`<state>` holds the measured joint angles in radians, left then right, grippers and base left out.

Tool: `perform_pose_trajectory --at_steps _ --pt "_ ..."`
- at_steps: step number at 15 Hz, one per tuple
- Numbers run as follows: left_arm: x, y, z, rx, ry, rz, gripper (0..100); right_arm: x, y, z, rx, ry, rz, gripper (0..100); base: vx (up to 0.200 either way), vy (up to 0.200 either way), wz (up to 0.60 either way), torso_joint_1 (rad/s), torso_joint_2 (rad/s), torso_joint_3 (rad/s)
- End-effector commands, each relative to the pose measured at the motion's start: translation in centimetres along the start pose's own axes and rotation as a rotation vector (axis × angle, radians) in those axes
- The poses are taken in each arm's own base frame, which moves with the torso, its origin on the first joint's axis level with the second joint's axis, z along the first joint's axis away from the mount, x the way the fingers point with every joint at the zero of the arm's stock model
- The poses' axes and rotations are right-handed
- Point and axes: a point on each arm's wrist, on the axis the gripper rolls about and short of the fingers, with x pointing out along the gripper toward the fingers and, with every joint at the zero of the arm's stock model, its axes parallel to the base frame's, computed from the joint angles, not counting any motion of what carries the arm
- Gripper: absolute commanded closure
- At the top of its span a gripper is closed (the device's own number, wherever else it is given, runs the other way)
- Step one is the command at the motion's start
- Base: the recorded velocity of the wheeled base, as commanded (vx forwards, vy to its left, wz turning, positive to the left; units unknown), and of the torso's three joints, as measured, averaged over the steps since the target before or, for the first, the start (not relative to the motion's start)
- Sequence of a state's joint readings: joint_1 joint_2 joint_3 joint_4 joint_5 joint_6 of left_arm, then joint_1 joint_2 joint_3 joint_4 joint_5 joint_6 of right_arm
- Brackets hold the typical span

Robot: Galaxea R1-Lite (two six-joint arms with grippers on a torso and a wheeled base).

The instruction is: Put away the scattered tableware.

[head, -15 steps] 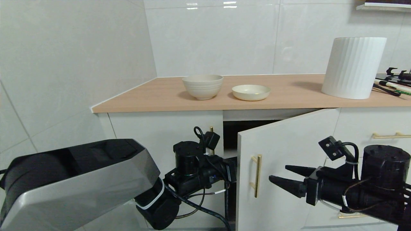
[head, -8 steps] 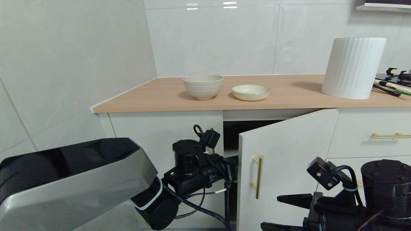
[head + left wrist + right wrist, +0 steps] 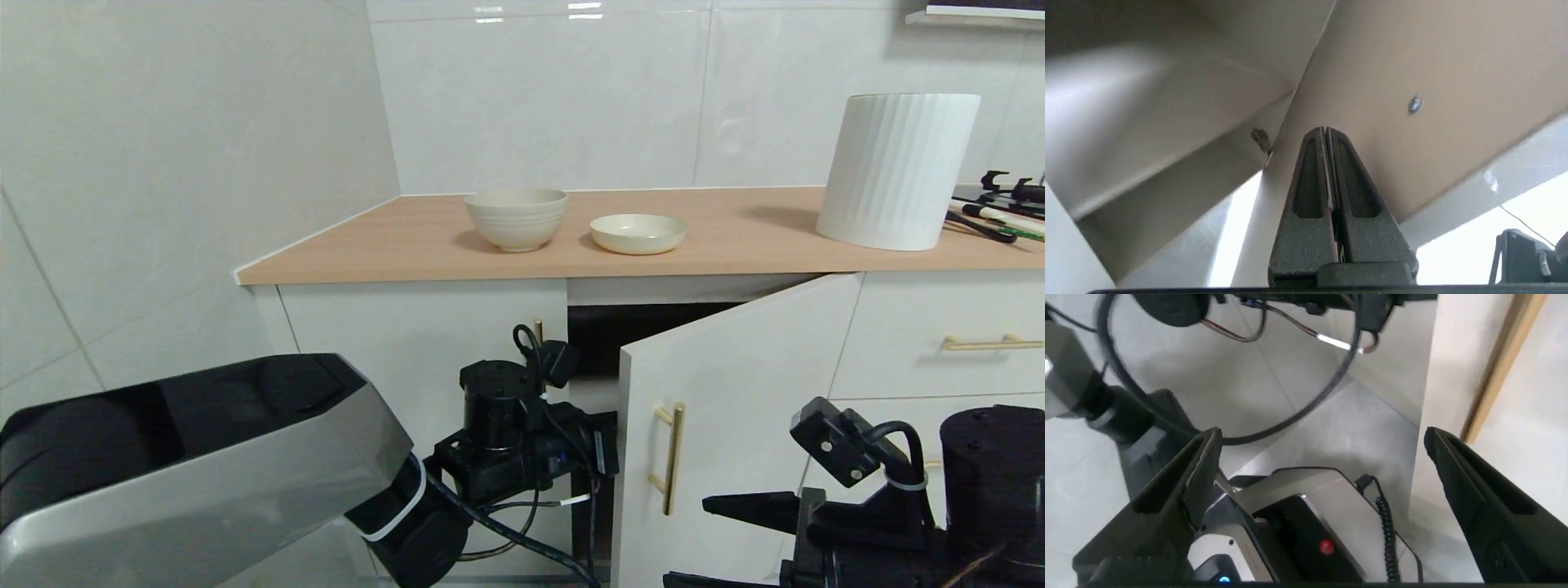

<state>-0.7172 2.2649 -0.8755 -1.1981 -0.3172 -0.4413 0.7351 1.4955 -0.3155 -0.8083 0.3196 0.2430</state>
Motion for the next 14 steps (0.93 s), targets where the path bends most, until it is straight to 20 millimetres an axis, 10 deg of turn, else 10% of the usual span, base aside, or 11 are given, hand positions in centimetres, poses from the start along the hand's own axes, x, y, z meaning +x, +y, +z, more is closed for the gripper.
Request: perform_pose_trajectory --at_steps 1,14 --pt "0.3 -0.3 0.3 0.004 -0.005 -0.012 100 0.0 0.1 0.0 -0.002 -0.001 0.004 0 -0.200 0.000 0.00 0.012 0.00 -0.002" --pt "2.6 -0.4 1.9 0.002 0.005 -0.015 100 -0.2 0.2 -0.1 -0.005 -0.004 0.008 0 -0.062 0.000 0.00 0.001 0.00 0.001"
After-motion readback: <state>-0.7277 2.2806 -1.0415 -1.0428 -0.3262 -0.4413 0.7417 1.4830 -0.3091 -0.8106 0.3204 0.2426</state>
